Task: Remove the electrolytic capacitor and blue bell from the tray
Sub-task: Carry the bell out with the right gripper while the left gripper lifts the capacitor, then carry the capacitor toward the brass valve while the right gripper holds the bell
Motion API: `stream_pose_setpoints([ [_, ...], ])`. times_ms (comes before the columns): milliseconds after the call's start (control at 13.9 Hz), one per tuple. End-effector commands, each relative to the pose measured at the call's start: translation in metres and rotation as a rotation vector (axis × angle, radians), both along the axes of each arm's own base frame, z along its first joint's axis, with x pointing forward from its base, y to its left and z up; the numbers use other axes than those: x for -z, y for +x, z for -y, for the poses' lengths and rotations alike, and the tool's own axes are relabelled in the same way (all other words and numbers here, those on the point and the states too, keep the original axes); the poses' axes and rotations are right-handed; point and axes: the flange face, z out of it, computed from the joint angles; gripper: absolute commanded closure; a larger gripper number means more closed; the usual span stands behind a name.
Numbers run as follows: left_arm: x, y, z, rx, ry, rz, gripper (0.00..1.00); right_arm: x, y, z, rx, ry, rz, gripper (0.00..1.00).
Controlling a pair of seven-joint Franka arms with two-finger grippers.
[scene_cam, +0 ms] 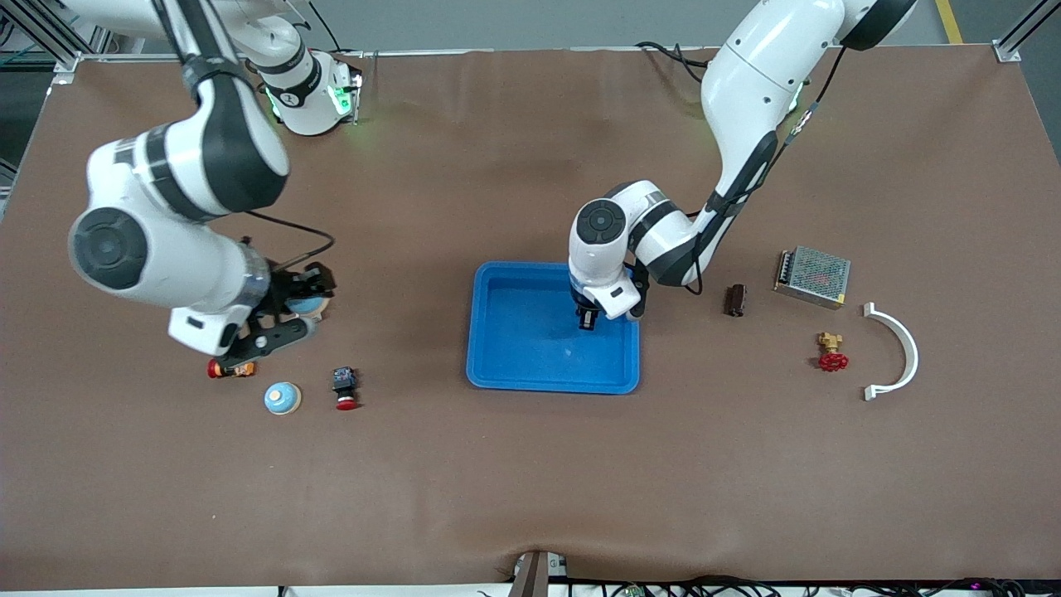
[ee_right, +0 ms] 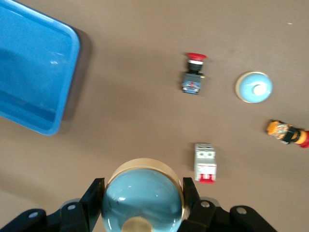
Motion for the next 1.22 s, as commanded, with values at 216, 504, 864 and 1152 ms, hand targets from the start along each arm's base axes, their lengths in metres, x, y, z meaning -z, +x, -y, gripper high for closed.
stream_pose_setpoints([
  [216, 0.004, 0.002, 0.005, 0.002, 0.017, 0.011, 1.0, -0.005, 0.002, 0.076, -0.099, -0.043, 0.008, 0.53],
  [504, -0.02, 0.019, 0.006, 0.024, 0.049, 0.017, 1.0, 0.007, 0.004, 0.125, -0.142, -0.07, -0.001, 0.53],
  [864, -0.052, 0.041, -0.002, 0.163, 0.115, -0.024, 1.0, 0.033, -0.004, 0.166, -0.181, -0.073, 0.019, 0.53],
  [1152, -0.073, 0.065, -0.031, 0.276, 0.122, -0.023, 1.0, 0.062, -0.023, 0.19, -0.191, -0.07, 0.073, 0.53],
])
